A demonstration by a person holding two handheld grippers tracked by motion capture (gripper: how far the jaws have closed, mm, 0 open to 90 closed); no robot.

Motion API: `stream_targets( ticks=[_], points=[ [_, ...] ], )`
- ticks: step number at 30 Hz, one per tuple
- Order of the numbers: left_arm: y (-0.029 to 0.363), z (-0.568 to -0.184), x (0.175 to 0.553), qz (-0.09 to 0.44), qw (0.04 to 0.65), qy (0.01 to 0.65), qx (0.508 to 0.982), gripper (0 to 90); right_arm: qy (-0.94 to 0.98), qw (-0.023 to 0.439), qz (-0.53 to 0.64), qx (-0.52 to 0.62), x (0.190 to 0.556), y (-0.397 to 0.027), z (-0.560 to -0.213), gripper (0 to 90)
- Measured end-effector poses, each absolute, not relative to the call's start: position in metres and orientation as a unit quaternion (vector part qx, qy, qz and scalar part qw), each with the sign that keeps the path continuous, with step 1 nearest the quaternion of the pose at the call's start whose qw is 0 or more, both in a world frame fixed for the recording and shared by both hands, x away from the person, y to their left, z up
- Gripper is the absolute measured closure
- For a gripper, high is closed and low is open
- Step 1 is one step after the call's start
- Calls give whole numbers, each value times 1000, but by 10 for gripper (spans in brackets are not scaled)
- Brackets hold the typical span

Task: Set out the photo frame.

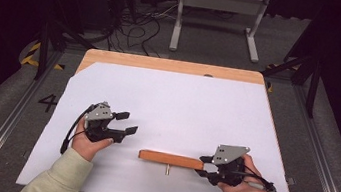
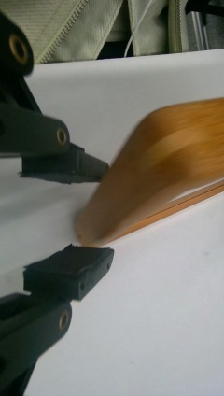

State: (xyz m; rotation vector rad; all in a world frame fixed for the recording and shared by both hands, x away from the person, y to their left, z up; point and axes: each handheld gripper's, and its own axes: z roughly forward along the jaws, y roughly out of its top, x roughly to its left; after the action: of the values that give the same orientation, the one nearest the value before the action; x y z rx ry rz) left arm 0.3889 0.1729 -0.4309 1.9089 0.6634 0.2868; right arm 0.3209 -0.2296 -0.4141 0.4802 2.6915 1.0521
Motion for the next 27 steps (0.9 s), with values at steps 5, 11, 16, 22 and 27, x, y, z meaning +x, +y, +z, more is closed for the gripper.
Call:
stream_targets(
  ticks=[5, 11, 16, 22, 27],
  points=[
    [173, -433, 392, 117, 528, 284, 792, 377, 921, 72, 336, 186, 318, -235, -428, 791],
    [170, -434, 394, 114, 530, 282, 792, 385, 919, 44, 338, 197, 320, -233, -437, 900],
    [170, -435, 394, 112, 522, 288, 795, 395, 915, 31, 344, 209, 322, -228, -441, 900],
    [170, -435, 394, 110, 517, 291, 797, 402, 907, 31, 357, 220, 323, -226, -442, 900],
    [170, -435, 394, 112, 517, 294, 797, 400, 903, 33, 363, 229, 325, -225, -442, 900]
  ],
)
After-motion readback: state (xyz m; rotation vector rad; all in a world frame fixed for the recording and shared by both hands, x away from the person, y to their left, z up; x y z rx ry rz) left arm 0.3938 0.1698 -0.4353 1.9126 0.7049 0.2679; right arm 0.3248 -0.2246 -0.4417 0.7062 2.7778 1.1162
